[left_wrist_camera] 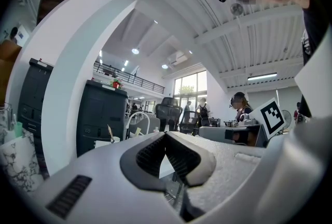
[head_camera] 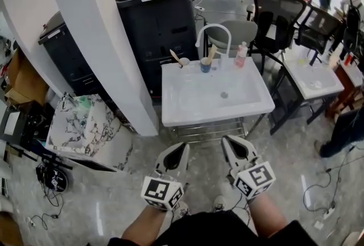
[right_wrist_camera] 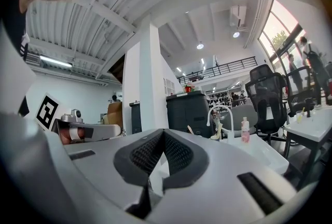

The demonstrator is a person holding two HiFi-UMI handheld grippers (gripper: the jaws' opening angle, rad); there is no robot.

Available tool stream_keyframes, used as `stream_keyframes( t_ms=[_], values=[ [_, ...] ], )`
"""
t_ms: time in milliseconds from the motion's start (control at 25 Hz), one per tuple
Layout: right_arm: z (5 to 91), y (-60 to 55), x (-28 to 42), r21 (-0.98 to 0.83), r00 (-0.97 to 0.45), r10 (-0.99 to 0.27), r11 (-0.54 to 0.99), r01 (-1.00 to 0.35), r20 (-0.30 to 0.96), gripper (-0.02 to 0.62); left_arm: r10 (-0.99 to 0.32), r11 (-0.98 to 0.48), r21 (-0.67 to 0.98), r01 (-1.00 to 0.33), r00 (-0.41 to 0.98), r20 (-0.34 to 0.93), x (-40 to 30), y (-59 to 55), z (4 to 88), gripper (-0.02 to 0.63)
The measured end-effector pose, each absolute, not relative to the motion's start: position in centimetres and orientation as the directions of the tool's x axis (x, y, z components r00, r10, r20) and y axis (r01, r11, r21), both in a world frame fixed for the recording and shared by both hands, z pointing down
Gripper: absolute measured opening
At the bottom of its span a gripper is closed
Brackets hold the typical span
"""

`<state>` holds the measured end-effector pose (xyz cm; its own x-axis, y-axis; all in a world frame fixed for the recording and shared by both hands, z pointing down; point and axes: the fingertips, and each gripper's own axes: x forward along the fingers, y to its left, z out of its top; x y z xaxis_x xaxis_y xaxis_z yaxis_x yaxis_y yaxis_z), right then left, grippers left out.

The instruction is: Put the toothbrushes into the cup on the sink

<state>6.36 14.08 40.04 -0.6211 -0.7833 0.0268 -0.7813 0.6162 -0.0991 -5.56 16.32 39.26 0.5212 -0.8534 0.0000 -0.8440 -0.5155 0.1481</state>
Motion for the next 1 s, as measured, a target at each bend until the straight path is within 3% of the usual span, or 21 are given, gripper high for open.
stream_keyframes(
  t_ms=[1000],
  values=[
    [40.08,14.70,7.39,-0.102,-0.616,-0.788,0.612,-0.785,0.014,-0.003,-0.850,-0.521,0.153,-0.840,0.526,-0.006,-4.65,16.91,39.27,0.003]
  ],
)
